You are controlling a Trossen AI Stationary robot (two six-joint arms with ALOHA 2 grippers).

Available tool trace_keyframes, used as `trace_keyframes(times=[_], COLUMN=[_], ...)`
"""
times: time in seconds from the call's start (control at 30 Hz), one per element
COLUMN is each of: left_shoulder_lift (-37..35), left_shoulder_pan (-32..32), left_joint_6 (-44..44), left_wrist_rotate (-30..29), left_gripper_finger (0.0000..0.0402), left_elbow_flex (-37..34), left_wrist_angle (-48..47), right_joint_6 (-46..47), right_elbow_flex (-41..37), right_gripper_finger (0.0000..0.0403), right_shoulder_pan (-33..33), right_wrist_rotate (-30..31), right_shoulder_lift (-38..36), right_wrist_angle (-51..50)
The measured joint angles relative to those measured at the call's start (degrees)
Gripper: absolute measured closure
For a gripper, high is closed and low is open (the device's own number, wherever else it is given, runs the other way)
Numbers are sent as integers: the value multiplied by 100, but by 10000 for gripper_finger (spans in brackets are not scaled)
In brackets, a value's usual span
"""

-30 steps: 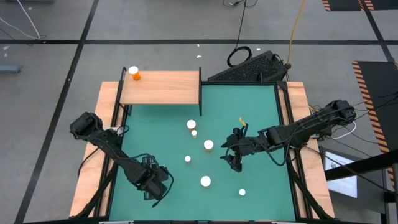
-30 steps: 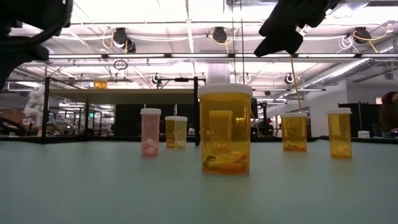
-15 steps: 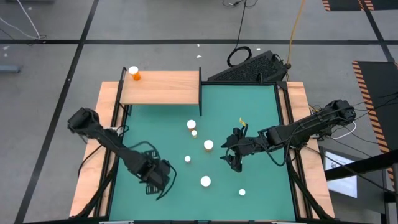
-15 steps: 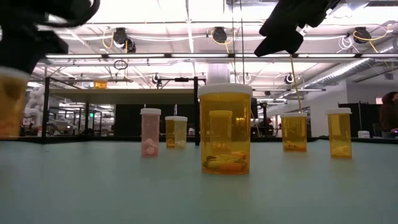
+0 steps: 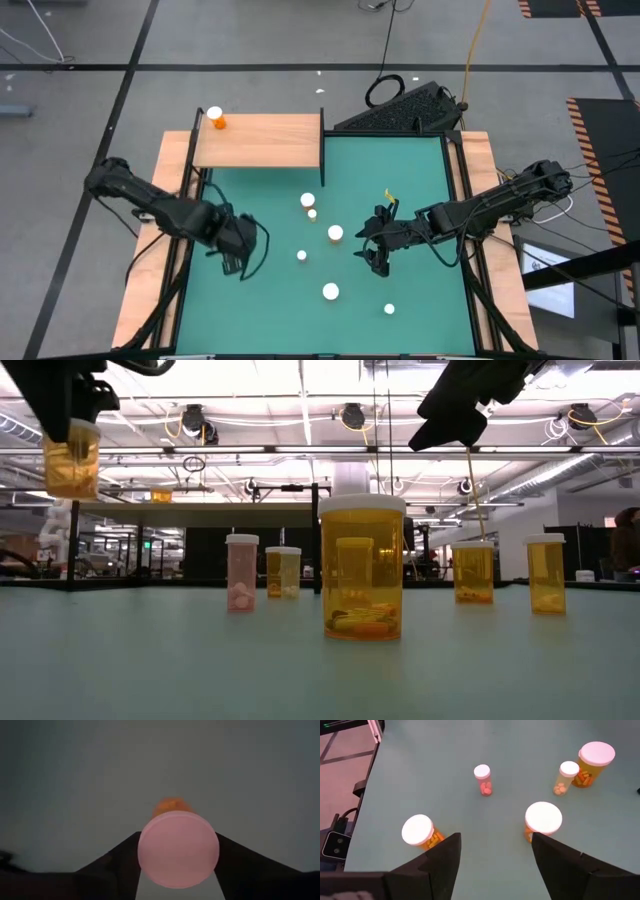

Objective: Pick and place medicine bottles onto shelf by color
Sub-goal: Put the big orange pill bottle on the shelf aligned with the other big orange pill bottle

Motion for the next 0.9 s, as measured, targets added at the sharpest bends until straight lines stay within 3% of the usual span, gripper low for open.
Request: trace_keyframes(times=[0.27,0.47,0.9], left_shoulder_lift=[-462,-581,-575], left_shoulder_pan=[1025,1911,3283], left_joint_6=[669,1167,1956], left_wrist_rotate=[-52,-52,-397], left_gripper_finger=[180,194,191], left_elbow_flex=[0,34,1394], left_wrist_angle=[-538,-848,-1410], right_joint_6=[-21,-44,-46], right_elbow_flex=[0,0,0], right_gripper_finger=[163,163,163], right_shoulder_pan=[0,0,-2], right_wrist_rotate=[0,0,0], right_shoulder_lift=[0,0,0], right_wrist_angle=[1,2,2])
